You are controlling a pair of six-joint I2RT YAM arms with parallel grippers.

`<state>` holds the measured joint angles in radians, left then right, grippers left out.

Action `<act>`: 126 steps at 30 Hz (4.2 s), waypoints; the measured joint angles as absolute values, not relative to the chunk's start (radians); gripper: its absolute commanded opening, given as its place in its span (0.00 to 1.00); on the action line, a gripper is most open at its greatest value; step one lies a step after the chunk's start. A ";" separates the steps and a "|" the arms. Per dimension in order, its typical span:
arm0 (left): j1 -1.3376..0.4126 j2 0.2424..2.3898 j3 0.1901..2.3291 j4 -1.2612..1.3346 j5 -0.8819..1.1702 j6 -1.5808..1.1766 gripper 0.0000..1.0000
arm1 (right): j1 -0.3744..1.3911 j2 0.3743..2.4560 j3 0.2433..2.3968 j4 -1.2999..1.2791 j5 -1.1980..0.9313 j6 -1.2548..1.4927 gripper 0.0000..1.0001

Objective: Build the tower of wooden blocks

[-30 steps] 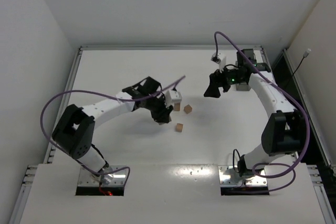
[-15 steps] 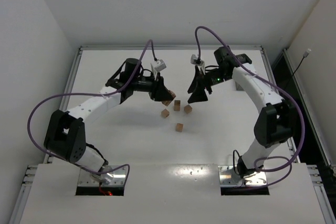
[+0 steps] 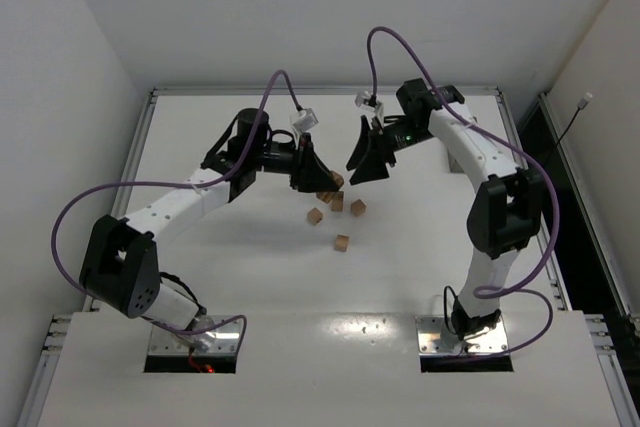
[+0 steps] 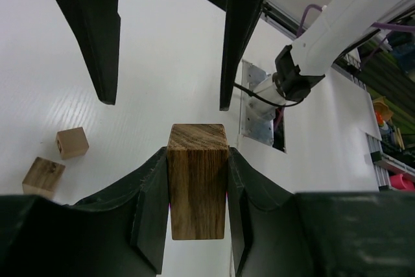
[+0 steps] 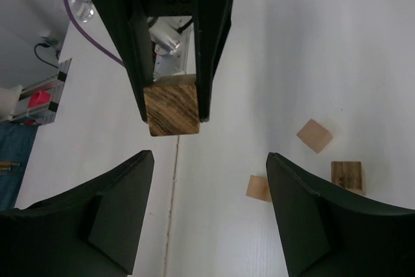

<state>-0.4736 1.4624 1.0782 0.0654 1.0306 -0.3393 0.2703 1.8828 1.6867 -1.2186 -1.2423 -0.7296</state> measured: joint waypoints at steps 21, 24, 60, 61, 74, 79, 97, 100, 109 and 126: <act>-0.492 1.462 1.076 0.078 1.036 -0.352 0.00 | 0.350 1.888 1.716 -1.266 -1.294 -0.742 0.44; -0.493 1.462 1.076 0.074 1.032 -0.345 0.00 | 0.352 1.894 1.716 -1.272 -1.295 -0.741 0.27; -0.321 1.349 1.040 -0.348 0.650 -0.089 0.98 | 0.366 1.684 1.369 -1.125 -0.826 -0.731 0.26; -0.317 1.341 1.039 -0.356 0.626 -0.086 1.00 | 0.374 1.648 1.334 -1.113 -0.780 -0.726 0.29; -0.231 1.243 0.944 -0.349 0.458 -0.134 1.00 | 0.455 1.360 1.090 -1.116 -0.419 -0.578 0.51; -0.229 1.232 0.943 -0.349 0.416 -0.159 1.00 | 0.515 1.361 1.077 -1.098 -0.347 -0.521 0.52; -0.221 1.176 0.919 -0.353 0.409 -0.132 1.00 | 0.732 1.376 0.933 -1.099 -0.171 -0.439 0.49; -0.255 1.176 0.919 -0.373 0.472 -0.070 1.00 | 0.664 1.346 0.949 -1.098 -0.149 -0.422 0.49; -0.624 1.358 1.151 -0.624 0.571 0.280 0.98 | 0.213 1.113 1.016 -0.962 0.015 -0.407 0.50; -0.946 1.906 1.658 -0.997 0.599 0.971 0.65 | -0.336 1.061 0.968 -0.808 -0.024 -0.243 0.72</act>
